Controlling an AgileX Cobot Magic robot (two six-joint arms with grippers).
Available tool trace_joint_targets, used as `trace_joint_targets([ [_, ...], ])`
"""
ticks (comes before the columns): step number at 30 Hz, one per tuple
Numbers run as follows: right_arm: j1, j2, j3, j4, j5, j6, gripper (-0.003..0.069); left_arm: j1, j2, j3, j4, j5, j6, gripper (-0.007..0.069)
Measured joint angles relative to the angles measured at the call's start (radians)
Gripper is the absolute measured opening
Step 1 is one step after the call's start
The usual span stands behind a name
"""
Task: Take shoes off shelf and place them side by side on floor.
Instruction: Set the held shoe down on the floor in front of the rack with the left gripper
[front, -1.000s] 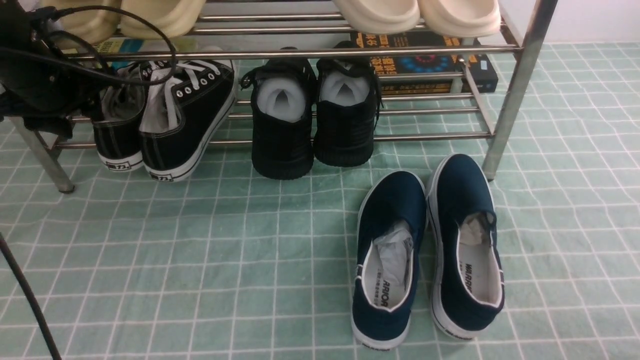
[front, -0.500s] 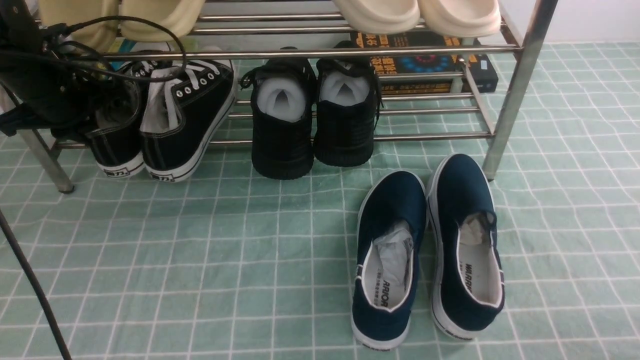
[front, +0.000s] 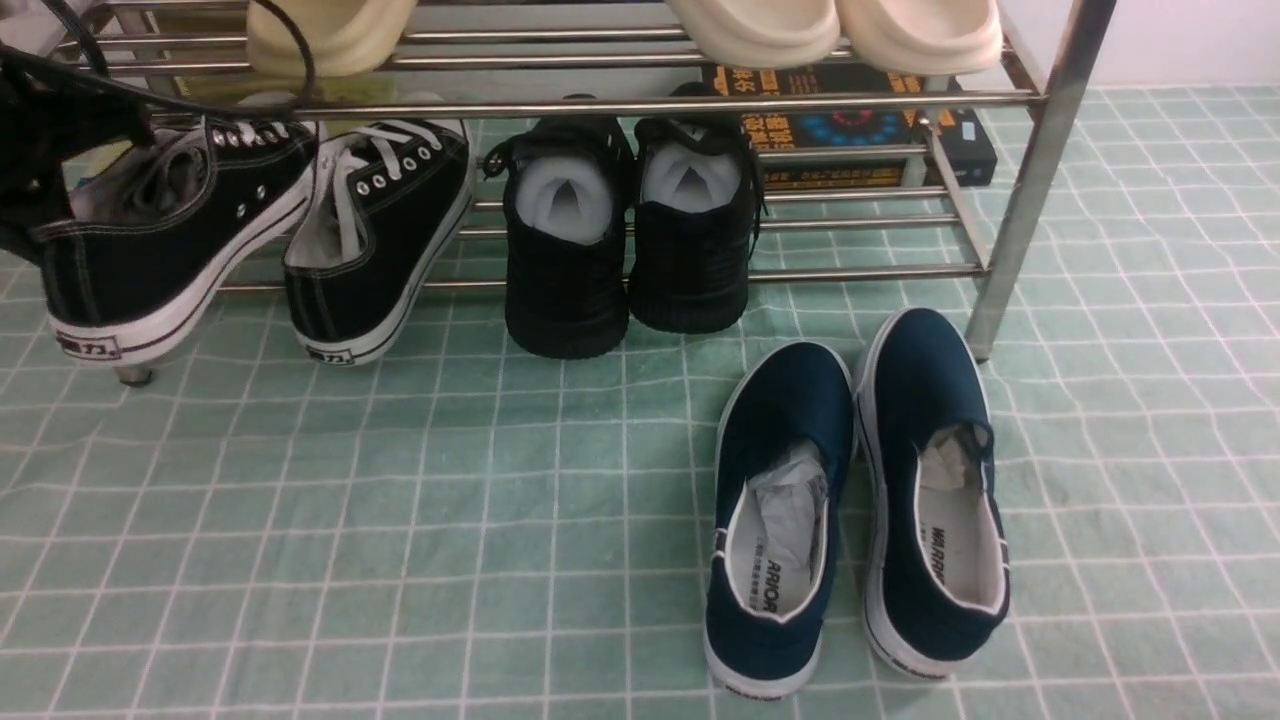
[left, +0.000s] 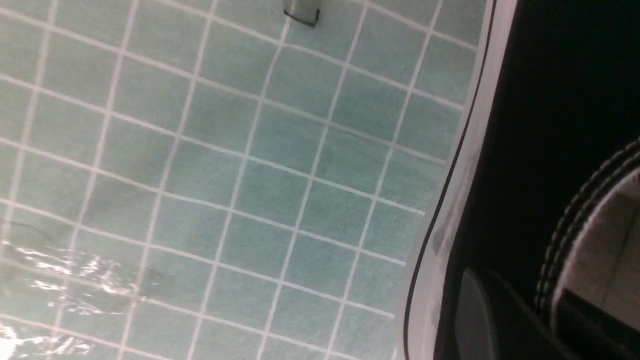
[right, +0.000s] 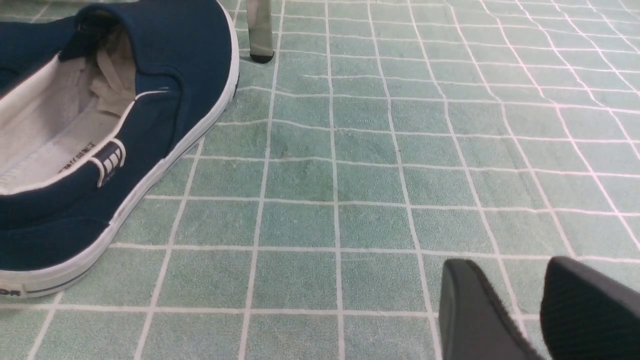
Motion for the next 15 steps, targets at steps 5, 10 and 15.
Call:
trace_joint_targets([
  [5, 0.0, 0.0, 0.0, 0.0, 0.0, 0.0, 0.0237, 0.0, -0.115, 0.081, 0.069, 0.0, -0.004, 0.0018],
  [10, 0.0, 0.0, 0.0, 0.0, 0.0, 0.0, 0.0237, 0.0, -0.271, 0.28, 0.098, 0.0, -0.02, 0.0018],
  [15, 0.0, 0.0, 0.0, 0.0, 0.0, 0.0, 0.0237, 0.0, -0.352, 0.514, 0.127, -0.009, -0.112, 0.0018],
])
